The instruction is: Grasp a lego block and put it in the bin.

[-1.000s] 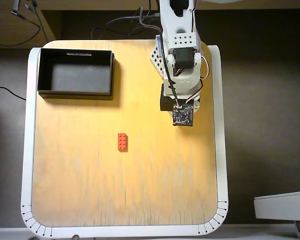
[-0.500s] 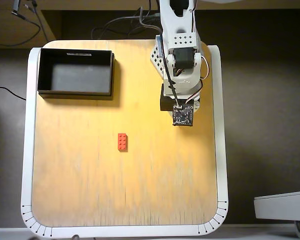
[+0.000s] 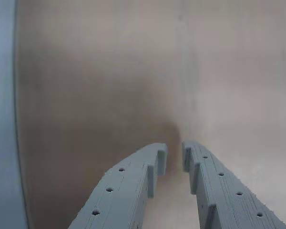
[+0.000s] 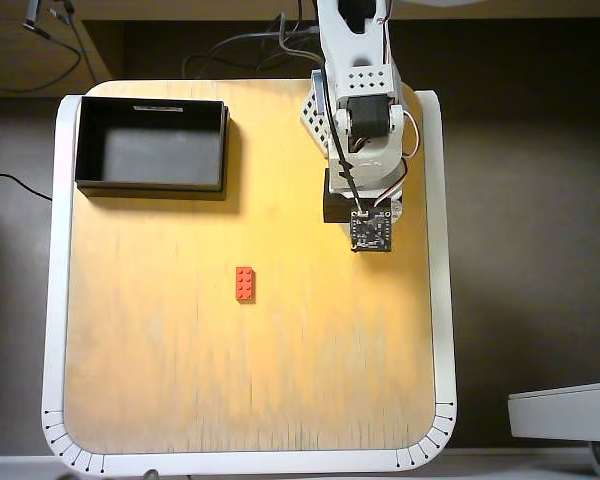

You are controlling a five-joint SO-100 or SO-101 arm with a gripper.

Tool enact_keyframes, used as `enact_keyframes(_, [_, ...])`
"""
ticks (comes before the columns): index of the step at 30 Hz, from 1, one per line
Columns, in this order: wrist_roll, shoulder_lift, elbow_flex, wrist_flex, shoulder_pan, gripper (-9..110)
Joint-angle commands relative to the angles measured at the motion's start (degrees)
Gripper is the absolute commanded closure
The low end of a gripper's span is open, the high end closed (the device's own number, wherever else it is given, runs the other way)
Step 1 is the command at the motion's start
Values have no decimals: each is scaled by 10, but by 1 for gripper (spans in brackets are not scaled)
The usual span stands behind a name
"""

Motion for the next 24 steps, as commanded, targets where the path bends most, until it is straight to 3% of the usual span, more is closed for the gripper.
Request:
enact_keyframes(1, [52, 53, 91, 4, -11, 101])
enact_keyframes(9, [88, -40, 53, -15, 0, 98])
enact_keyframes(18, [69, -295, -239, -11, 36, 101])
enact_keyframes(24, [134, -406, -403, 20, 98, 101])
